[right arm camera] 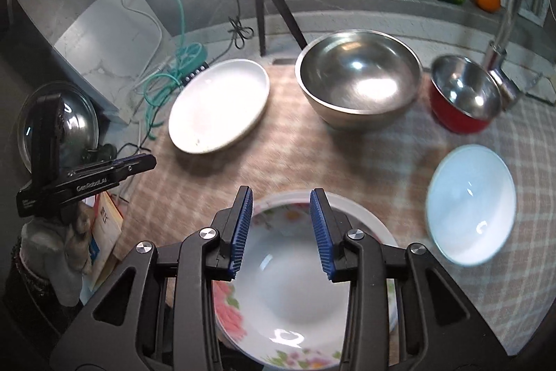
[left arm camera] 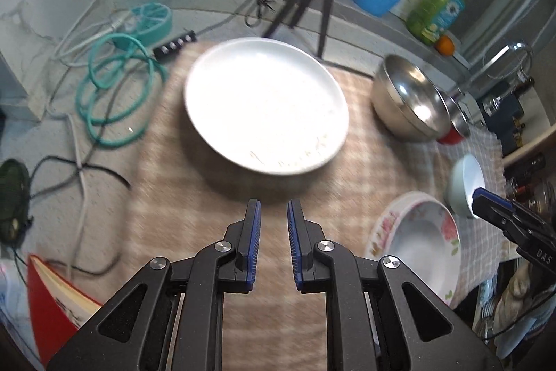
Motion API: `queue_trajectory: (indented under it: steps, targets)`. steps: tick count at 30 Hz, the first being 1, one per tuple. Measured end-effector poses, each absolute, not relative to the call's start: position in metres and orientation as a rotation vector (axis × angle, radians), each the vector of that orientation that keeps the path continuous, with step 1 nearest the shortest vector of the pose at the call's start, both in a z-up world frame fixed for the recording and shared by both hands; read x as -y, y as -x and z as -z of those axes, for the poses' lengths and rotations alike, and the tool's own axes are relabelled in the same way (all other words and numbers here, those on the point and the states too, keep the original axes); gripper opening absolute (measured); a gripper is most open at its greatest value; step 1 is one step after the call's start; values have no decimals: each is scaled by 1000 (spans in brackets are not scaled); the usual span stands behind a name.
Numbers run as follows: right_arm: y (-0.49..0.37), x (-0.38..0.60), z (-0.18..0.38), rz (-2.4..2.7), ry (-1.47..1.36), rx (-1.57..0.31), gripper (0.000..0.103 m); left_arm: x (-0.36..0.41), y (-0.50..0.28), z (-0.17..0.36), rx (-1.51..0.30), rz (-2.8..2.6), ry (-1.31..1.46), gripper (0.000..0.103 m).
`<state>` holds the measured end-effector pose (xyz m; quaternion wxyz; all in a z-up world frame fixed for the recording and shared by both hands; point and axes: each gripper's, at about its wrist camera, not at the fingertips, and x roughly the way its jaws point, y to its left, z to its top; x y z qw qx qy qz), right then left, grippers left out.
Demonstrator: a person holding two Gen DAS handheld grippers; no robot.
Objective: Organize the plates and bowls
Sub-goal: 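Move the right gripper to the gold-branch white plate rim and grasp it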
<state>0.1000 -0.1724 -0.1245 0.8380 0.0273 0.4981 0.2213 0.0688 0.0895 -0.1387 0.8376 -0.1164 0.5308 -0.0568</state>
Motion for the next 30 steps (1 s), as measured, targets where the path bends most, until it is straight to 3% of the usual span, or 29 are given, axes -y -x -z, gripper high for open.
queue_trajectory:
  steps: [10, 30]
  targets:
    - [-134, 111, 143, -478, -114, -1129, 36, -151, -134, 153, -1127, 94, 282, 14]
    - [-215, 104, 195, -356, -186, -1212, 36, -168, -206, 184, -1174, 135, 283, 14]
